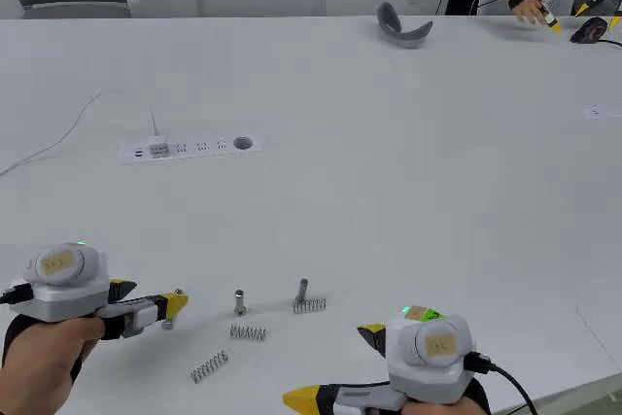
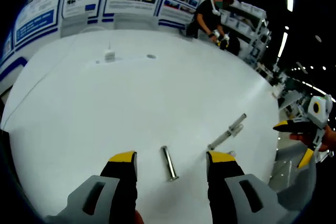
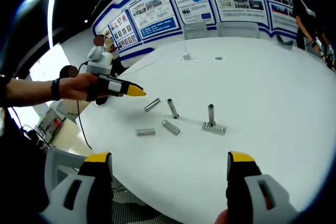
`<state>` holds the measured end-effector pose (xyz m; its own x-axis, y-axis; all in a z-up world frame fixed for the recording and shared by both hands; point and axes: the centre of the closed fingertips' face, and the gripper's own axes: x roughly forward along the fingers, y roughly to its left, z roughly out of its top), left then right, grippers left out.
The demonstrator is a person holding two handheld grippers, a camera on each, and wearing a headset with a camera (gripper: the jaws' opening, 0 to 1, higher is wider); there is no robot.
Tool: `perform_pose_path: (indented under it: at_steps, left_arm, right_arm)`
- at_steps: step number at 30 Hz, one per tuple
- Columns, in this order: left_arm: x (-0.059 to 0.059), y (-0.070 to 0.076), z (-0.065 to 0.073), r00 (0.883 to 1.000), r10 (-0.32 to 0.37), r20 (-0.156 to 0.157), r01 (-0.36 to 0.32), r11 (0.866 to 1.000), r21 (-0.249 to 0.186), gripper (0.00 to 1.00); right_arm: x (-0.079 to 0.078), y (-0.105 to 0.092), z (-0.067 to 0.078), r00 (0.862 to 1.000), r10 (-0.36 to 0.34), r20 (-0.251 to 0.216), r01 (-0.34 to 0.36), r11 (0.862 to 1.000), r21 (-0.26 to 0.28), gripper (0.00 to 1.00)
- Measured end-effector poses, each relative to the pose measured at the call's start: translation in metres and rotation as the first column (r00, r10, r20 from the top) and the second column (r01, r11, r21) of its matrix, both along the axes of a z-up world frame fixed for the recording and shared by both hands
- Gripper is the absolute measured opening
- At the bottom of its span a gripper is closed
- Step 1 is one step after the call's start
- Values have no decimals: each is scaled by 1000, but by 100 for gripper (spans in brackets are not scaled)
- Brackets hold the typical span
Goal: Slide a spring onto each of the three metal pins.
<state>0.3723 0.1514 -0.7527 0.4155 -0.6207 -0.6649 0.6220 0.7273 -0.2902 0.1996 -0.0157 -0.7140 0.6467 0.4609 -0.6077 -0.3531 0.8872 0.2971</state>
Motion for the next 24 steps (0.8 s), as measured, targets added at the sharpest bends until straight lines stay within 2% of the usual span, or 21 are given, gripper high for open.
perform_pose_path:
  at_steps: [4, 7, 11, 14, 21, 24]
  left_arm:
    - [6, -5, -10, 1000, 3, -17, -3, 1000, 3, 49]
    - [9, -10, -17, 1000, -9, -20, 10, 1000, 21, 46]
    - [17, -15, -22, 1000, 4, -26, -4, 1000, 18, 40]
    - [17, -20, -27, 999, 16, -45, -15, 1000, 12, 38]
    - [14, -20, -41, 997, 27, -74, -23, 999, 48, 29]
    - [15, -20, -44, 993, 61, -101, -58, 998, 29, 23]
  right_arm:
    - [1, -1, -1, 1000, -2, -3, 2, 1000, -1, 92]
    - [1, -2, -2, 1000, -4, -9, 4, 1000, -2, 92]
    - [1, -2, -3, 1000, -1, -13, 1, 1000, -4, 91]
    - [-1, -3, -6, 1000, 2, -22, -2, 1000, -8, 91]
    - [-1, -4, -7, 1000, 1, -30, -1, 1000, -8, 91]
    - [-2, -4, -8, 999, 1, -35, -1, 1000, -7, 91]
